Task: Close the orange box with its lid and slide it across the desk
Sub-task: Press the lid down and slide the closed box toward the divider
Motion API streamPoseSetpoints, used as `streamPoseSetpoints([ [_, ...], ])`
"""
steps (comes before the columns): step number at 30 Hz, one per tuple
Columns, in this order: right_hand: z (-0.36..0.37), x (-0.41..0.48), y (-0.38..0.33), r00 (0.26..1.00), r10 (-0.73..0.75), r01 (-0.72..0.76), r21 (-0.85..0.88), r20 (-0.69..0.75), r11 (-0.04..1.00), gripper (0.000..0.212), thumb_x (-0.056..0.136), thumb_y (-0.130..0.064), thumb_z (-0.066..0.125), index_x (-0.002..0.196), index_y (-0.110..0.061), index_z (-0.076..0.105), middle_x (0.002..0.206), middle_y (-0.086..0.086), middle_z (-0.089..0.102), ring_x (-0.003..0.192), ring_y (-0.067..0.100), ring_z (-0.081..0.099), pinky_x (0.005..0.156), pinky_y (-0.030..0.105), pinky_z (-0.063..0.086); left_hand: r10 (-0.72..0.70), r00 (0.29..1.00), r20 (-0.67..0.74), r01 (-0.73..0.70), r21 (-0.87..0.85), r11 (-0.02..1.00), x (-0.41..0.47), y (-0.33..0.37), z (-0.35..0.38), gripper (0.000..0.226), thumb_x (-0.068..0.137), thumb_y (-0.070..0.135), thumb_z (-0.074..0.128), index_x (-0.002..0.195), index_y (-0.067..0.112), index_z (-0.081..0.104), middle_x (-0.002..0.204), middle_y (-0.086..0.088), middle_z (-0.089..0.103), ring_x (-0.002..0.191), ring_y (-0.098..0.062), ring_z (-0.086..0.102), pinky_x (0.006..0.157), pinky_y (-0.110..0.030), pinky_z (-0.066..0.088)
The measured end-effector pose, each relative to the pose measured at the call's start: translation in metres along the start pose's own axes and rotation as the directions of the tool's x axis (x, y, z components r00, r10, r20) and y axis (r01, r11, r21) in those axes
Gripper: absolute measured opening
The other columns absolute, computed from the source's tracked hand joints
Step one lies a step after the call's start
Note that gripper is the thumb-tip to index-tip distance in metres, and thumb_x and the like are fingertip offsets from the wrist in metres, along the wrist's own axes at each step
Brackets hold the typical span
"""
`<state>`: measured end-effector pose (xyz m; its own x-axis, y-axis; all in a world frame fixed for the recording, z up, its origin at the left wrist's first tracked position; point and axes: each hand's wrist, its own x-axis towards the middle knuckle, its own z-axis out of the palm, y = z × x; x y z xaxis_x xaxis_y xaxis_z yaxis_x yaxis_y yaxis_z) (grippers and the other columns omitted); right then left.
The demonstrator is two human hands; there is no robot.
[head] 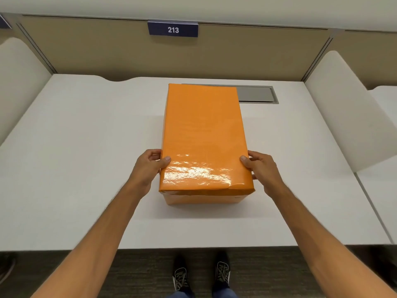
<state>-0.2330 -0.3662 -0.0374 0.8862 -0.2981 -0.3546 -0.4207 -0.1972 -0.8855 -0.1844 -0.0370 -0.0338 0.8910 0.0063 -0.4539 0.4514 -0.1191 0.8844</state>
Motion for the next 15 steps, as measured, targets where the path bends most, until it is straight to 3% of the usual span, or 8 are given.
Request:
streamPoseSetpoints([
  [2, -0.001, 0.006, -0.004, 1.0, 0.026, -0.026, 0.017, -0.018, 1.0, 0.04, 0.092, -0.037, 0.07, 0.129, -0.023, 0.062, 0.11, -0.003, 0.071, 0.099, 0.022, 0.069, 0.069, 0.036, 0.058, -0.044, 0.999, 0.025, 0.045, -0.025, 0.999, 0.005, 0.003, -0.001, 0.052, 0.091, 0.015, 0.071, 0.138, 0.013, 0.05, 0.13, -0.01, 0.064, 0.117, -0.03, 0.063, 0.1, -0.048, 0.051],
  [6, 0.002, 0.028, -0.022, 0.998, 0.019, -0.018, 0.02, -0.052, 1.0, 0.055, 0.094, -0.057, 0.058, 0.135, -0.02, 0.059, 0.125, 0.001, 0.065, 0.111, 0.028, 0.064, 0.091, 0.053, 0.057, -0.04, 0.999, 0.031, 0.041, -0.015, 0.999, 0.025, 0.022, 0.008, 0.046, 0.093, 0.03, 0.065, 0.134, 0.012, 0.053, 0.129, -0.009, 0.062, 0.114, -0.028, 0.061, 0.08, -0.037, 0.05],
  [10, 0.009, 0.055, -0.051, 0.999, -0.027, 0.028, 0.018, -0.042, 0.999, 0.032, 0.099, -0.055, 0.05, 0.103, -0.028, 0.067, 0.103, -0.005, 0.069, 0.107, 0.03, 0.066, 0.085, 0.049, 0.056, -0.002, 1.0, 0.0, 0.002, 0.055, 0.998, 0.049, 0.05, 0.02, 0.05, 0.094, 0.05, 0.061, 0.13, 0.015, 0.055, 0.121, -0.001, 0.063, 0.101, -0.019, 0.063, 0.078, -0.035, 0.049],
  [13, 0.012, 0.075, -0.063, 0.998, 0.005, -0.002, 0.051, -0.064, 0.999, 0.037, 0.1, -0.052, 0.051, 0.102, -0.019, 0.069, 0.109, 0.01, 0.07, 0.11, 0.038, 0.064, 0.085, 0.053, 0.055, -0.004, 0.998, -0.068, 0.008, 0.066, 0.998, 0.066, 0.061, 0.024, 0.037, 0.093, 0.056, 0.06, 0.102, 0.02, 0.064, 0.104, 0.002, 0.067, 0.094, -0.02, 0.064, 0.074, -0.036, 0.049],
  [15, 0.013, 0.084, -0.067, 0.996, 0.063, -0.057, 0.087, -0.067, 0.995, 0.036, 0.099, -0.053, 0.052, 0.105, -0.02, 0.066, 0.116, 0.009, 0.067, 0.109, 0.035, 0.063, 0.082, 0.05, 0.053, 0.013, 0.991, -0.135, 0.001, 0.106, 0.994, 0.069, 0.062, 0.025, 0.035, 0.091, 0.059, 0.061, 0.081, 0.026, 0.063, 0.088, 0.005, 0.067, 0.081, -0.017, 0.064, 0.063, -0.031, 0.048],
])
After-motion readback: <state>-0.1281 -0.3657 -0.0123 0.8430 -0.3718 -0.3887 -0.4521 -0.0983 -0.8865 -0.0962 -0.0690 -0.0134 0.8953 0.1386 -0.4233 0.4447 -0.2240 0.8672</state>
